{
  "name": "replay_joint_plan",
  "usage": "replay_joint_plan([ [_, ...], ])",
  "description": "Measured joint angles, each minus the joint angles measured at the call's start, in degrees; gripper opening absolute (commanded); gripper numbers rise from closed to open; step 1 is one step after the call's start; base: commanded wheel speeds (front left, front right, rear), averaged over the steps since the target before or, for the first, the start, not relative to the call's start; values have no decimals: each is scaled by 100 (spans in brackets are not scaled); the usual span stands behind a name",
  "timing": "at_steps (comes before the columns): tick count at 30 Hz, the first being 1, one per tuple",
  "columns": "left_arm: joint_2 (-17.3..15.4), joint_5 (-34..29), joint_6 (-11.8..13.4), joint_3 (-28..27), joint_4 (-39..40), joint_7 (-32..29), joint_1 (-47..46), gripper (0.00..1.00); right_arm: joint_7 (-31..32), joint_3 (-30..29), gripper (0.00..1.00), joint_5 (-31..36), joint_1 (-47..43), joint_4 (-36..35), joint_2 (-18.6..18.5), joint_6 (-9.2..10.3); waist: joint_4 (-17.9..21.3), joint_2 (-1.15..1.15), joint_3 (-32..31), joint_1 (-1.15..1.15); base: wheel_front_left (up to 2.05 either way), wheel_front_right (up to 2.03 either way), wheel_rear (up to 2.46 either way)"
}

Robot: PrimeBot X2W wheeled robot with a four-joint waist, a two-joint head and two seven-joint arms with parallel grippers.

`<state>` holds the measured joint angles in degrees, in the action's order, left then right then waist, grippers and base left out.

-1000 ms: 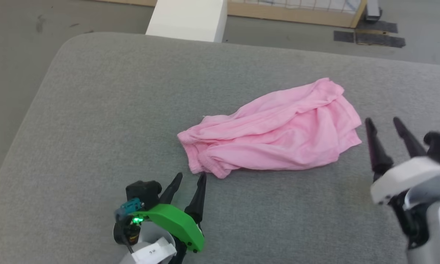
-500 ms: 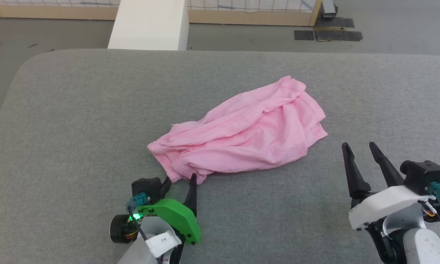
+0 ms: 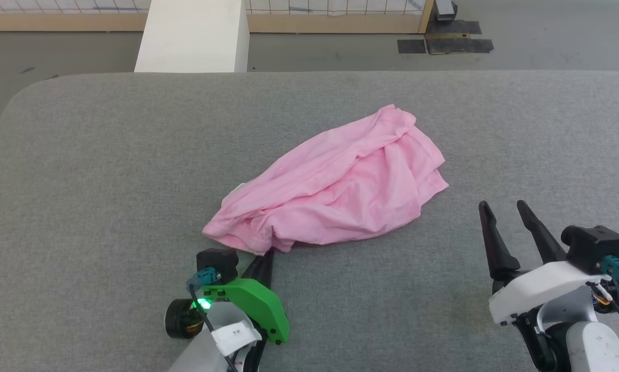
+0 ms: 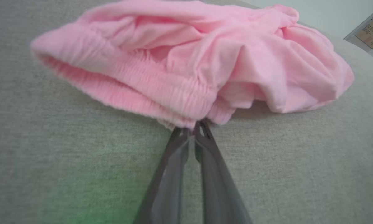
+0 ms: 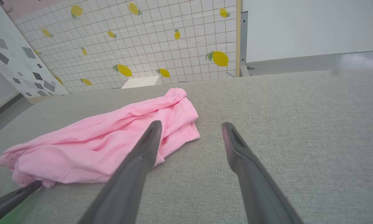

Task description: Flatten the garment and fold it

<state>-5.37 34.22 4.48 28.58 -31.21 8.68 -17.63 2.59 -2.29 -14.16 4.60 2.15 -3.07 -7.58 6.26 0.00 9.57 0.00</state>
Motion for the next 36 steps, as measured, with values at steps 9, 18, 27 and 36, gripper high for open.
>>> replay_joint_plan([
  [9, 2, 9, -21, 11, 21, 100, -44, 0, 255, -149, 100, 406, 661, 750, 7, 0, -143, 0, 103, 0, 0, 0, 0],
  [18, 12, -38, -45, 202, 151, 46, -255, 0, 615, -386, 100, 962, 2109, 2448, 10, 0, -353, 0, 361, 0, 0, 0, 0],
  [27, 32, -98, -91, 360, 252, 42, -436, 0, 1073, -701, 100, 1300, 3130, 3862, 7, 0, -572, 0, 697, 0, 0, 0, 0],
  [36, 62, -97, -92, 396, 291, 47, -482, 0, 2148, -404, 0, 1790, 3622, 4396, -19, 0, -705, 0, 805, 0, 0, 0, 0],
])
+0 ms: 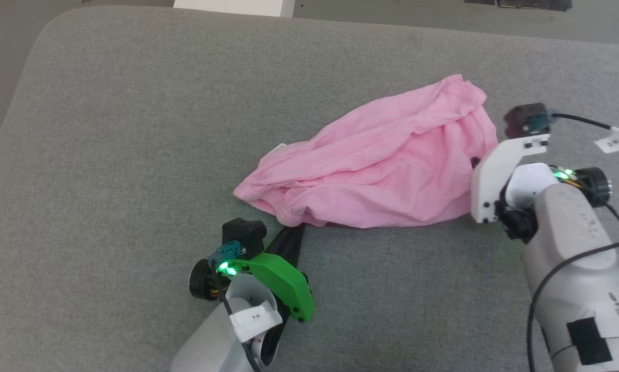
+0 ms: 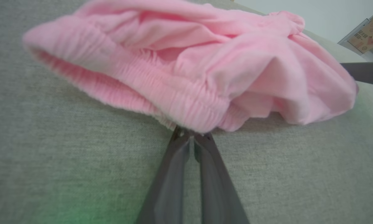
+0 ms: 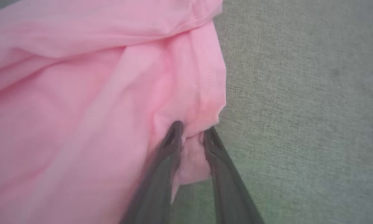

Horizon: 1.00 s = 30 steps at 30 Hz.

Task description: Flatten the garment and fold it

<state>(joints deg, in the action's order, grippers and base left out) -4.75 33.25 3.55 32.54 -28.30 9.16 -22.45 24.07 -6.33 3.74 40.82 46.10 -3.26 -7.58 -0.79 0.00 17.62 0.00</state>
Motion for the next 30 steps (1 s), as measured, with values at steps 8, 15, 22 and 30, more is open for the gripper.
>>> replay_joint_plan([
  [8, -151, 0, -52, 107, 56, -171, 9, 0, -331, 41, 0, -92, -492, -556, 33, -1, 85, 0, -143, 0, 0, 0, 0],
  [15, -779, 83, -374, 308, 846, -948, 298, 0, -315, 15, 0, -595, -1733, -2181, -1, -1, 194, 0, -416, 0, 0, 0, 0],
  [22, -1579, 394, -338, 253, 2217, -1879, 938, 0, 268, -240, 0, -1025, -3411, -4176, 19, 0, 401, 0, -661, 0, 0, 0, 0],
  [30, -2052, 864, -162, 137, 2932, -2654, 1434, 0, 592, -377, 0, -1689, -4451, -4714, 36, 0, 589, 0, -783, 0, 0, 0, 0],
])
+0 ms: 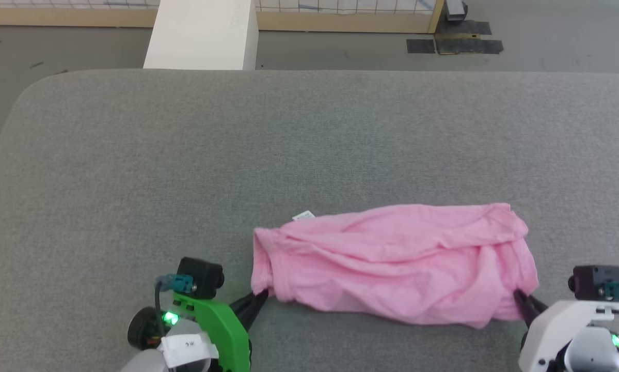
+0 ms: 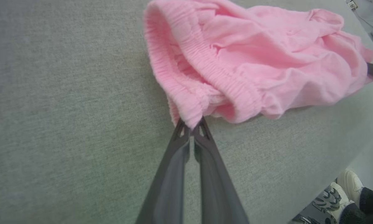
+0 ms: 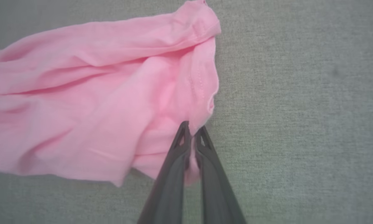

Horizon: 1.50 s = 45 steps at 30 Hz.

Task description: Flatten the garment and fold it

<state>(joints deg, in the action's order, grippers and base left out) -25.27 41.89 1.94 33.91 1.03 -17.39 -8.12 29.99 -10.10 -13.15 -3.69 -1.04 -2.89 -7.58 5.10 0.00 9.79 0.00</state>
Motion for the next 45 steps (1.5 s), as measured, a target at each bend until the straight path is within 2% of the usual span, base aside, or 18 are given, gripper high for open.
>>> replay_joint_plan([
  [4, -36, 88, 33, 22, 13, -148, 125, 0, 33, 52, 0, -59, -131, 163, 3, 0, 38, 0, 0, 0, 0, 0, 0],
  [5, -33, 111, 41, 32, -3, -153, 146, 39, 35, 71, 0, -102, -133, 242, 3, 0, 50, 0, 0, 0, 0, 0, 0],
  [6, -25, 132, 46, 35, -21, -152, 162, 100, 34, 91, 29, -120, -133, 293, 2, 0, 58, 0, -6, 0, 0, 0, 0],
  [7, -8, 168, 49, 40, -42, -149, 177, 100, 26, 113, 69, -120, -133, 343, 3, 0, 65, 0, -18, 0, 0, 0, 0],
  [8, 14, 202, 67, 35, -58, -114, 199, 100, 9, 115, 100, -127, -133, 387, 4, 0, 71, 0, -35, 0, 0, 0, 0],
  [16, 194, 327, 259, -260, -80, 544, 557, 100, -449, -138, 100, -207, -226, 226, 1, 0, 83, 0, -257, 0, 0, 0, 0],
  [19, 250, 290, 366, -521, -34, 1154, 701, 100, -699, -197, 100, -256, -244, 21, 1, 0, 85, 0, -332, 0, 0, 0, 0],
  [25, 499, -160, 401, -1009, -225, 2844, 648, 100, -1131, -312, 100, -331, -178, 52, -3, 0, 41, 0, -375, 0, 0, 0, 0],
  [27, 575, -375, 400, -1132, -401, 3093, 535, 100, -1214, -308, 100, -358, -69, 165, 2, 0, 16, 0, -362, 0, 0, 0, 0],
  [30, 747, -776, 400, -1395, -644, 3194, 250, 100, -1278, -274, 100, -347, 149, 360, 1, 0, -20, 0, -328, 0, 0, 0, 0],
  [36, 1247, -1845, 332, -2183, -509, 3212, -16, 100, -1137, -181, 100, -227, 609, 920, 0, 0, -27, 0, -225, 0, 0, 0, 0],
  [45, 1772, -2532, -182, -2807, -493, 3212, 13, 100, -293, -271, 100, -108, 1173, 1917, -4, 0, -24, 0, -96, 0, 0, 0, 0],
])
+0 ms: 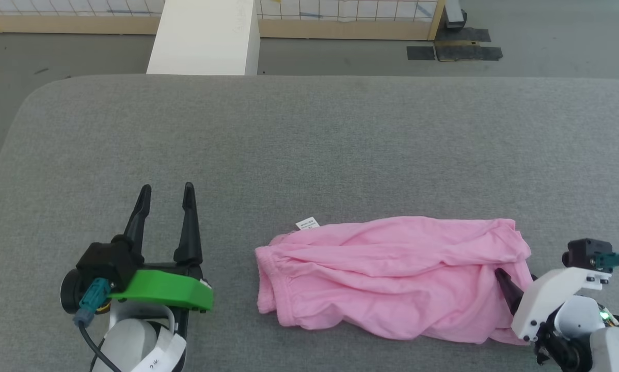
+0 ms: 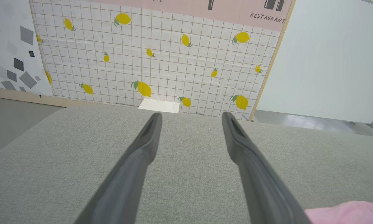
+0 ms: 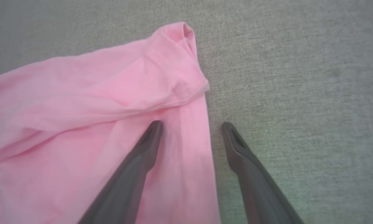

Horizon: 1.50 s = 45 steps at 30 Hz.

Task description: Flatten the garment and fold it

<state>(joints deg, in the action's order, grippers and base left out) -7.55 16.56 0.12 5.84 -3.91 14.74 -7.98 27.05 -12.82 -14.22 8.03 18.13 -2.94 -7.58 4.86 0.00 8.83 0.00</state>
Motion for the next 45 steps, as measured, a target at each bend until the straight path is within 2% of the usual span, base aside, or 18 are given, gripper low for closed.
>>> replay_joint_plan([
  [7, 227, -156, -272, -268, -91, 0, 37, 100, 575, 261, 100, -368, 276, 252, -140, 3, -84, 0, 9, 0, 0, 0, 0],
  [8, 247, -168, -308, -308, -98, 0, 37, 100, 662, 315, 70, -445, 286, 247, -170, 4, -92, 0, 7, 0, 0, 0, 0],
  [9, 259, -182, -319, -333, -104, 0, 37, 100, 724, 355, 49, -506, 287, 240, -183, 8, -97, 0, 6, 0, 0, 0, 0],
  [11, 283, -220, -367, -381, -122, 0, 43, 100, 810, 433, 20, -630, 286, 199, -191, 36, -100, 0, 4, 0, 0, 0, 0],
  [12, 298, -246, -394, -398, -134, 0, 47, 100, 818, 448, 0, -652, 286, 179, -189, 47, -99, 0, 3, 0, 0, 0, 0],
  [19, 369, -347, -512, -509, -216, 0, 86, 100, 659, 343, 0, -534, 229, 30, -22, 44, -74, 0, -29, 0, 0, 0, 0],
  [24, 398, -391, -556, -535, -234, 0, 92, 100, 454, -221, 0, -174, 148, -166, 22, 29, -53, 0, -68, 0, 0, 0, 0],
  [30, 416, -399, -569, -550, -264, 0, 102, 100, 364, -1068, 0, 665, 20, -647, 10, 29, -36, 0, -96, 0, 0, 0, 0],
  [33, 423, -401, -606, -552, -283, 0, 111, 100, 353, -1235, 0, 1033, -40, -961, 3, 29, -41, 0, -97, 0, 0, 0, 0],
  [38, 433, -408, -613, -549, -322, 0, 121, 100, 644, -803, 0, 1203, -356, -2004, 3, 30, -51, 0, -131, 0, 0, 0, 0],
  [45, 438, -408, -643, -536, -385, 0, 158, 100, 1499, 458, 0, 732, -934, -3585, 2, 30, -88, 0, -206, 0, 0, 0, 0],
])
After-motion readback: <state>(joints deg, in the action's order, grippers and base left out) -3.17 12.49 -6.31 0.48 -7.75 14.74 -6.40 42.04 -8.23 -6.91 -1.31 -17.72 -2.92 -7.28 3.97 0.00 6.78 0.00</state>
